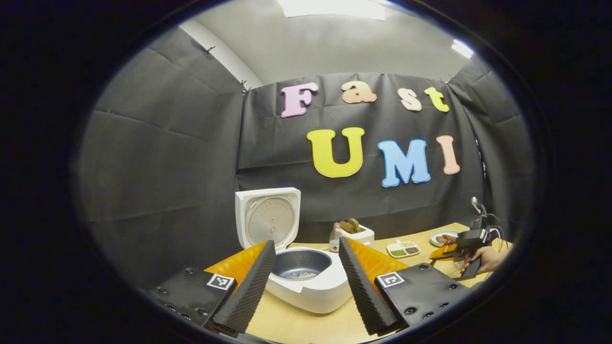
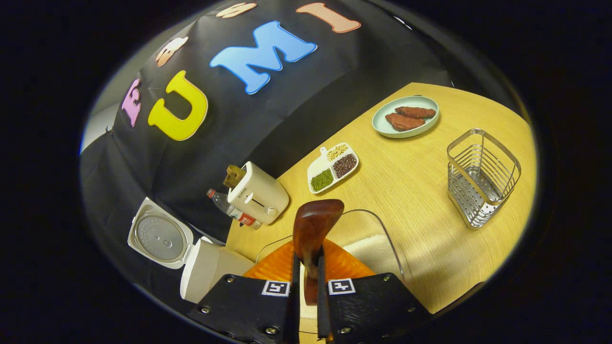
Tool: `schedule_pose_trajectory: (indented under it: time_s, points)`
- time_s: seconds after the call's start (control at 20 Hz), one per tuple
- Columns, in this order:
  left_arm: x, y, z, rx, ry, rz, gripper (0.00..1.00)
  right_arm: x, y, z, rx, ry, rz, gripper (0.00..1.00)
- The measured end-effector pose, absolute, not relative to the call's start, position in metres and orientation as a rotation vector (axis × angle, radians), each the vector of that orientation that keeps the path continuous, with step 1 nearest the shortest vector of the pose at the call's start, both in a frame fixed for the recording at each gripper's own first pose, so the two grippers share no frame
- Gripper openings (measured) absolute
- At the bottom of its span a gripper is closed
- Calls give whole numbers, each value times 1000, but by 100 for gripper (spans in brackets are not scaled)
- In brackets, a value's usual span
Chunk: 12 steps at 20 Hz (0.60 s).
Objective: Close the left gripper, press the button to open the rice cooker; take a wooden spoon from the chopstick holder with the right hand, scoop a spoonful of rice and pour it into the rice cooker, then put the wooden spoon back into the chopstick holder.
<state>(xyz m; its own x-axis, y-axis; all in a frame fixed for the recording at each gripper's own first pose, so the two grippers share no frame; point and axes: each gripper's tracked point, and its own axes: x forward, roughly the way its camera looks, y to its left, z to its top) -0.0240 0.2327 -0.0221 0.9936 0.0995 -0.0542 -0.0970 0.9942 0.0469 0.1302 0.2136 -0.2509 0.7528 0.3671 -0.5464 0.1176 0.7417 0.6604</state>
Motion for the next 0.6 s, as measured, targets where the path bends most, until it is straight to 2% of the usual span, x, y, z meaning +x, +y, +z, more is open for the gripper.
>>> schedule_pose_trajectory:
  time_s: [0.35, 0.6]
  points:
    - [-28, 223, -4, 61, 13, 81, 93, 137, 198, -216, 873, 668, 152, 15]
    - [-29, 230, -2, 54, -2, 86, 94, 139, 213, -184, 1005, 652, 195, 15]
